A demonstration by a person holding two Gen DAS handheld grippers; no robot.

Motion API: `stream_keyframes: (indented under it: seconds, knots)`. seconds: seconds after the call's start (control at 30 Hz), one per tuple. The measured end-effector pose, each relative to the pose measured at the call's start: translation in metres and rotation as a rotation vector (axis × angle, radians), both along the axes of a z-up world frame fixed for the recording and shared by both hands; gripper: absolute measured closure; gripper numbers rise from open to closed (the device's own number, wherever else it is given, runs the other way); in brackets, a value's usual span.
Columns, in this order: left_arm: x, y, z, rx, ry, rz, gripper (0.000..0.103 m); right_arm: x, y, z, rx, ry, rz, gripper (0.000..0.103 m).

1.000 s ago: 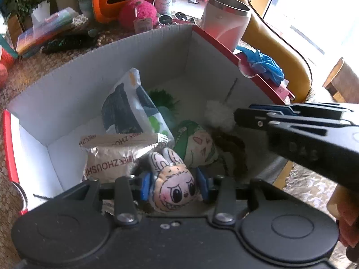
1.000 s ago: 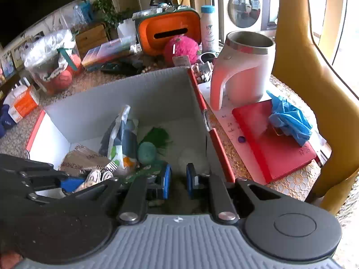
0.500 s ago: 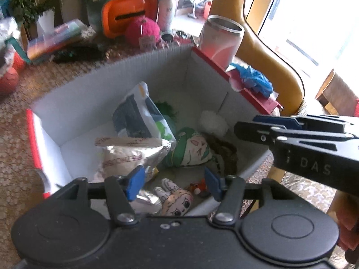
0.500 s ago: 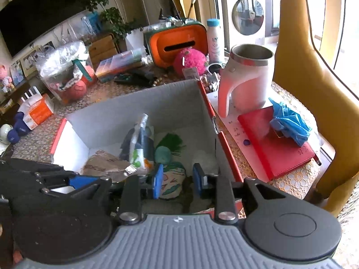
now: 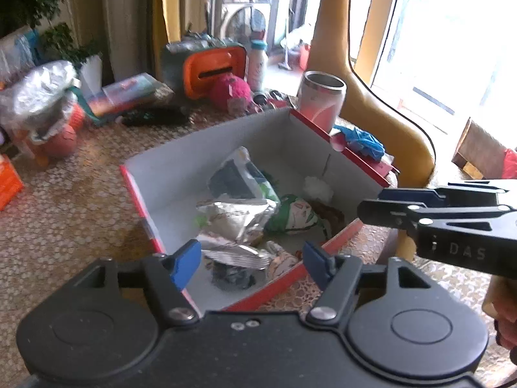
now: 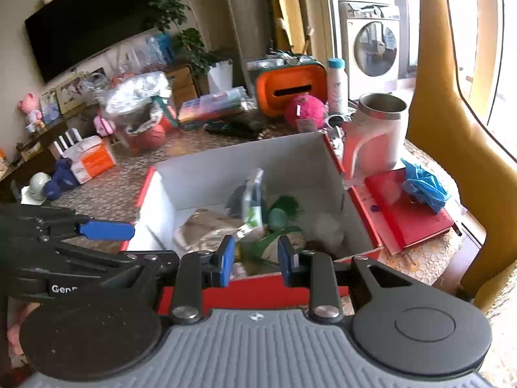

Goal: Organize objects

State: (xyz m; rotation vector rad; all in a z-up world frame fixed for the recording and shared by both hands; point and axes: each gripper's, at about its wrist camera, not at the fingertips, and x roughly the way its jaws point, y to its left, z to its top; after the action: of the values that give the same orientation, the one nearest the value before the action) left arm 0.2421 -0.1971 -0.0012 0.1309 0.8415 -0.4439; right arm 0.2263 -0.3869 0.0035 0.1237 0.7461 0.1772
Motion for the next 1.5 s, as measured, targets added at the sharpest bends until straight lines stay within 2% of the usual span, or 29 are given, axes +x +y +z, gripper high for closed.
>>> stream_keyframes:
  seconds: [0.07,0.1,0.13,0.2,0.43,0.53,0.6,0.7,0.87,1.07,1.13,1.37,1.5]
  knots:
    - [-0.008,0.008,0.003,-0.004,-0.019,0.016,0.034,-0.01,0.005,0.003,0.008,-0.012,0.004,0.072]
    - [-0.012,0.013,0.005,-0.011,-0.027,0.025,0.033,-0.016,0.008,0.005,0.014,-0.02,0.007,0.066]
    - [-0.016,0.017,0.007,-0.016,-0.033,0.026,0.031,-0.021,0.01,0.006,0.02,-0.029,0.01,0.055]
    - [-0.024,0.024,0.009,-0.018,-0.048,0.032,0.03,-0.031,0.014,0.009,0.021,-0.053,0.014,0.045]
    - [-0.051,0.043,0.016,-0.027,-0.096,0.049,0.025,-0.055,0.028,0.014,0.041,-0.086,0.024,0.042]
    - [-0.063,0.049,0.018,-0.017,-0.14,0.061,0.017,-0.063,0.032,0.016,0.035,-0.105,0.022,0.039]
    - [-0.068,0.051,0.017,-0.011,-0.154,0.066,0.016,-0.068,0.036,0.016,0.038,-0.115,0.023,0.038]
    - [-0.073,0.056,0.015,-0.014,-0.154,0.077,0.013,-0.074,0.041,0.016,0.034,-0.129,0.015,0.03]
    - [-0.079,0.065,0.011,-0.034,-0.154,0.101,0.001,-0.084,0.047,0.012,0.042,-0.143,0.013,0.023]
    - [-0.085,0.064,0.005,0.005,-0.167,0.085,0.001,-0.092,0.044,0.008,0.084,-0.145,-0.017,0.014]
    - [-0.087,0.063,0.001,0.009,-0.171,0.078,0.001,-0.096,0.043,0.008,0.09,-0.16,-0.025,0.007]
    - [-0.092,0.065,-0.003,-0.029,-0.141,0.067,0.001,-0.11,0.045,0.006,0.075,-0.2,-0.033,0.004]
    - [-0.096,0.061,-0.005,-0.011,-0.135,0.065,0.001,-0.119,0.048,0.002,0.081,-0.213,-0.025,0.002]
